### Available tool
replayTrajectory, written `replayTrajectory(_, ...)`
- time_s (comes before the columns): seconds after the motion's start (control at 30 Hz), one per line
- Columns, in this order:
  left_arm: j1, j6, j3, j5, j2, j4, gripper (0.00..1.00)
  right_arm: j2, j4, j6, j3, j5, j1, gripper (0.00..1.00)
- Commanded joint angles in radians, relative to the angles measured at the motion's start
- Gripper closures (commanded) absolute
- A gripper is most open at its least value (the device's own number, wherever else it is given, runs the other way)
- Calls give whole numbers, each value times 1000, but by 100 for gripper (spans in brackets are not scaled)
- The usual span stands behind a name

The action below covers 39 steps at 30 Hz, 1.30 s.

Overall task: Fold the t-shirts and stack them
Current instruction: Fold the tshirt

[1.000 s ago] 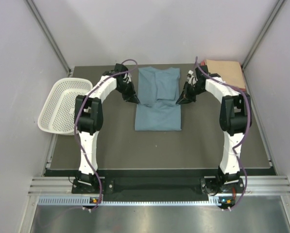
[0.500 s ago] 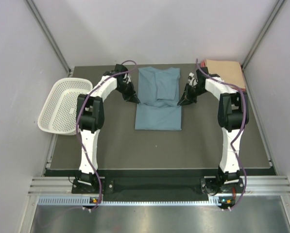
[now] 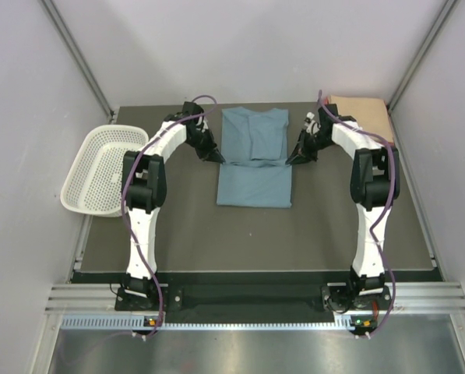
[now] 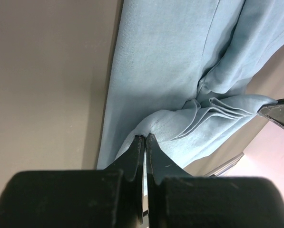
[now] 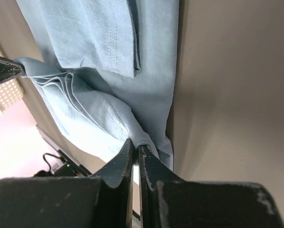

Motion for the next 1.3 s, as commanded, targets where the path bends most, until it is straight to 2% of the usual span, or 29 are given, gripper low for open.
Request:
replayTrajectory(0.0,9,-19,17,17,-11,41,100,18,12,10,50,-14,-21,100)
replayTrajectory(0.1,9,-16,19,9,-2,33,96,33,17,11,59,-17,-21,99)
replayTrajectory(0.13,9,-13,20,3,0,29,93,41,18,10,62,-17,-22,94)
replayTrajectory(0.17,9,-10,25,-27,-3,9,84,47,18,11,72,-19,-22,82)
replayTrajectory(0.23,9,10,26,-72,-16,-4,73,59,15,8,88,-20,-22,71)
replayTrajectory(0.27,9,18,26,-95,-40,-16,65,61,6,7,106,-10,-24,61)
replayTrajectory(0.37,9,48,13,-211,-97,-48,55,52,-76,-33,170,79,-22,43)
replayTrajectory(0.4,9,61,-3,-248,-114,-47,38,38,-103,-51,186,111,-21,41)
replayTrajectory(0.53,4,79,-116,-239,-241,-19,38,-43,-187,-130,171,227,-18,33)
replayTrajectory(0.7,-22,117,-334,-69,-327,81,40,-236,-115,-165,-114,189,16,24)
replayTrajectory(0.83,-40,145,-477,8,-387,168,40,-346,52,-171,-361,78,24,24)
replayTrajectory(0.93,-50,159,-599,35,-431,249,40,-415,141,-183,-537,40,31,30)
replayTrajectory(1.03,-51,168,-665,60,-457,314,41,-464,214,-185,-636,8,36,37)
replayTrajectory(1.13,-51,159,-699,71,-467,346,42,-469,270,-186,-670,-19,54,47)
replayTrajectory(1.27,-54,156,-725,74,-467,360,43,-432,281,-188,-664,-16,82,53)
